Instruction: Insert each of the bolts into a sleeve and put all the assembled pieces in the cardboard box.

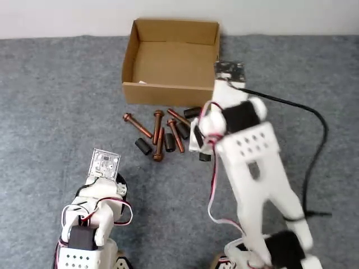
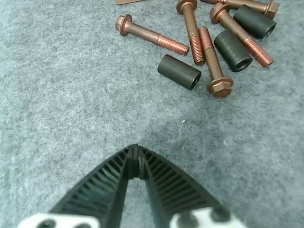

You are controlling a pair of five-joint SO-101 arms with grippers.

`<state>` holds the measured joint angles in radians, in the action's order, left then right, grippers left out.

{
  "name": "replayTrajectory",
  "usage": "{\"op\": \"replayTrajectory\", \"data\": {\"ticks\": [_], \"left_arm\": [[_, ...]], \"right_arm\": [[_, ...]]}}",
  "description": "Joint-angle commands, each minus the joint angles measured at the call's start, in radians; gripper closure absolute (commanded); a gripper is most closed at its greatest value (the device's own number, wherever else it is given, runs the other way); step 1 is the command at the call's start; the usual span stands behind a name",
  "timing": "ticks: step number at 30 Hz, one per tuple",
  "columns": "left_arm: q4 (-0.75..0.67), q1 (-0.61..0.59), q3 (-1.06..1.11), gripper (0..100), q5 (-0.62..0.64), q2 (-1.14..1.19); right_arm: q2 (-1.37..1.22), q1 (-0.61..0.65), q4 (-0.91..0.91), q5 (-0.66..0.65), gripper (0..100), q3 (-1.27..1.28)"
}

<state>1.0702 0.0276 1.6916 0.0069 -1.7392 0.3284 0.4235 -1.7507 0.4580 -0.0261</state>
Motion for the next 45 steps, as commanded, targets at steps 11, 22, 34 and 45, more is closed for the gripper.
{"op": "replayTrajectory", "data": {"ticks": [11, 22, 34, 45], "left_arm": [[-0.026, 0.087, -0.004, 100, -0.006, -0.006], [0.043, 0.077, -0.067, 100, -0.005, -0.011], [0.144, -0.018, -0.527, 100, -0.002, 0.229], [0.203, -0.009, -1.021, 100, 0.387, 1.023]], "right_arm": [[0.599, -0.255, -0.036, -0.097, 99.0, 0.374], [0.848, -0.364, -0.002, -0.064, 99.0, 0.571], [0.857, -0.415, -0.001, 0.005, 99.0, 0.626], [0.857, -0.417, 0.015, 0.038, 99.0, 0.68]]}}
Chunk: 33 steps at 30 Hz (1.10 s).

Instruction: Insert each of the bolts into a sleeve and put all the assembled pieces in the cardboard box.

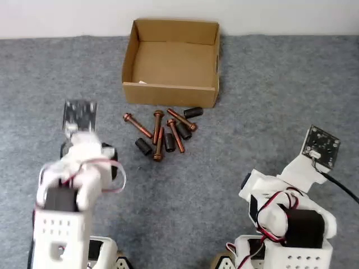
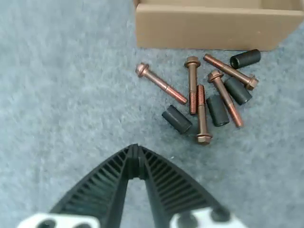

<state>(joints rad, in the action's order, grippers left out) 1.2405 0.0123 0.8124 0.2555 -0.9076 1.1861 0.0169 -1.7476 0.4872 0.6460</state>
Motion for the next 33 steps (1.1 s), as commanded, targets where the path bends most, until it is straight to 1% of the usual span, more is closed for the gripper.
{"op": "replayTrajectory", "data": {"ticks": [1, 4, 6, 10, 12, 18, 21, 24, 27, 33], "left_arm": [[0.054, 0.005, -0.185, 100, 0.195, 0.256], [0.144, 0.028, -0.318, 100, 0.325, 0.454], [0.201, 0.054, -0.407, 100, 0.385, 0.585], [0.267, 0.083, -0.615, 100, 0.503, 0.824], [0.282, 0.08, -0.73, 100, 0.539, 0.919], [0.29, 0.075, -1.018, 99, 0.546, 1.134], [0.293, 0.068, -1.113, 92, 0.557, 1.234], [0.295, 0.031, -1.185, 85, 0.586, 1.321], [0.296, 0.003, -1.248, 84, 0.586, 1.399], [0.33, -0.005, -1.38, 84, 0.586, 1.539]], "right_arm": [[-0.001, -0.01, 0.012, 0.009, 99.0, 0.014], [-0.001, -0.01, 0.012, 0.014, 99.0, 0.021], [-0.001, -0.01, 0.012, 0.028, 99.0, 0.021], [-0.001, -0.01, 0.012, 0.029, 99.0, 0.026], [-0.001, -0.01, 0.012, 0.029, 99.0, 0.028], [-0.001, -0.01, 0.012, 0.029, 99.0, 0.028], [-0.001, -0.012, 0.012, 0.029, 99.0, 0.028], [-0.001, -0.051, 0.012, 0.028, 99.0, 0.028], [-0.001, -0.094, 0.004, 0.025, 99.0, 0.028], [-0.001, -0.096, 0.01, 0.023, 99.0, 0.028]]}}
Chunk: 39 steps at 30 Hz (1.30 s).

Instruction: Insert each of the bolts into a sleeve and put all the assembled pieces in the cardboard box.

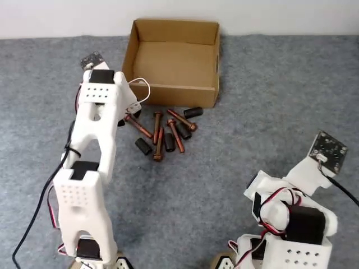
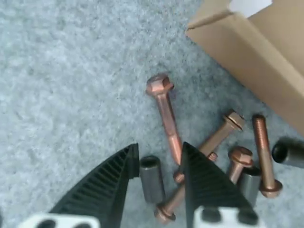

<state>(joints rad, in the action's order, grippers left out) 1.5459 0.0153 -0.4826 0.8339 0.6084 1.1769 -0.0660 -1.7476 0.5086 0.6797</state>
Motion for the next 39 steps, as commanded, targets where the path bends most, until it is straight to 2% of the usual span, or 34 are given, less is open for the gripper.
{"op": "replayTrajectory", "data": {"ticks": [1, 20, 26, 27, 34, 39], "left_arm": [[0.032, -0.009, -0.108, 84, 0.008, 0.044], [0.058, -0.018, -0.421, 85, 0.011, 0.408], [0.101, -0.028, -0.519, 96, 0.011, 0.483], [0.11, -0.028, -0.542, 99, 0.011, 0.491], [0.21, 0.0, -0.697, 100, 0.011, 0.496], [0.21, 0.031, -0.697, 100, 0.008, 0.358]], "right_arm": [[0.008, -0.013, 0.01, 0.002, 99.0, -0.006], [0.008, -0.013, 0.01, 0.002, 99.0, -0.006], [0.008, -0.013, 0.01, 0.002, 99.0, -0.006], [0.008, -0.013, 0.01, 0.002, 99.0, -0.006], [0.008, -0.013, 0.012, 0.002, 99.0, -0.006], [0.01, -0.012, 0.012, 0.002, 99.0, -0.012]]}}
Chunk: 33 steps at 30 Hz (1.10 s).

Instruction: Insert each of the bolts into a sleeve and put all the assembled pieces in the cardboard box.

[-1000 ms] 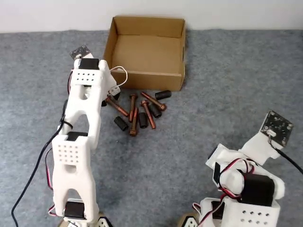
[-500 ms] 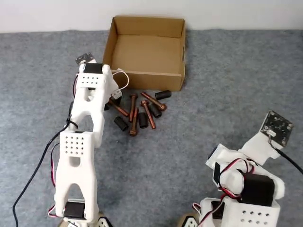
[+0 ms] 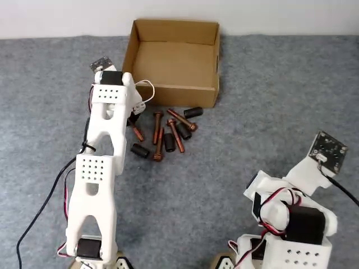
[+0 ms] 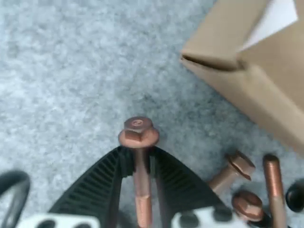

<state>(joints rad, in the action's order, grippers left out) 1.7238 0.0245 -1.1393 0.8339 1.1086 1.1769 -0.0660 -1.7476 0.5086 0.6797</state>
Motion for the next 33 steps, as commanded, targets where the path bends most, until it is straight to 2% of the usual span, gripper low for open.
{"op": "replayTrajectory", "data": {"ticks": [1, 4, 8, 15, 19, 25, 29, 33], "left_arm": [[0.034, 0.034, -0.035, 100, 0.008, -0.187], [0.034, 0.069, 0.036, 100, -0.031, -0.361], [0.032, 0.114, 0.257, 100, -0.089, -0.624], [0.029, 0.118, 0.687, 100, -0.149, -1.079], [0.028, 0.141, 0.908, 100, -0.196, -1.364], [-0.064, 0.15, 1.187, 100, -0.284, -1.748], [-0.127, 0.149, 1.345, 100, -0.299, -1.921], [-0.158, 0.157, 1.442, 100, -0.298, -2.028]], "right_arm": [[0.01, -0.012, 0.012, 0.0, 99.0, -0.012], [0.01, -0.01, 0.012, -0.003, 99.0, -0.014], [0.062, -0.008, 0.012, -0.046, 99.0, -0.014], [0.242, 0.131, 0.056, -0.071, 99.0, 0.008], [0.302, 0.16, 0.094, -0.074, 99.0, 0.058], [0.352, 0.177, 0.16, -0.216, 99.0, 0.097], [0.372, 0.262, 0.228, -0.247, 99.0, 0.097], [0.371, 0.417, 0.306, -0.25, 99.0, 0.123]]}}
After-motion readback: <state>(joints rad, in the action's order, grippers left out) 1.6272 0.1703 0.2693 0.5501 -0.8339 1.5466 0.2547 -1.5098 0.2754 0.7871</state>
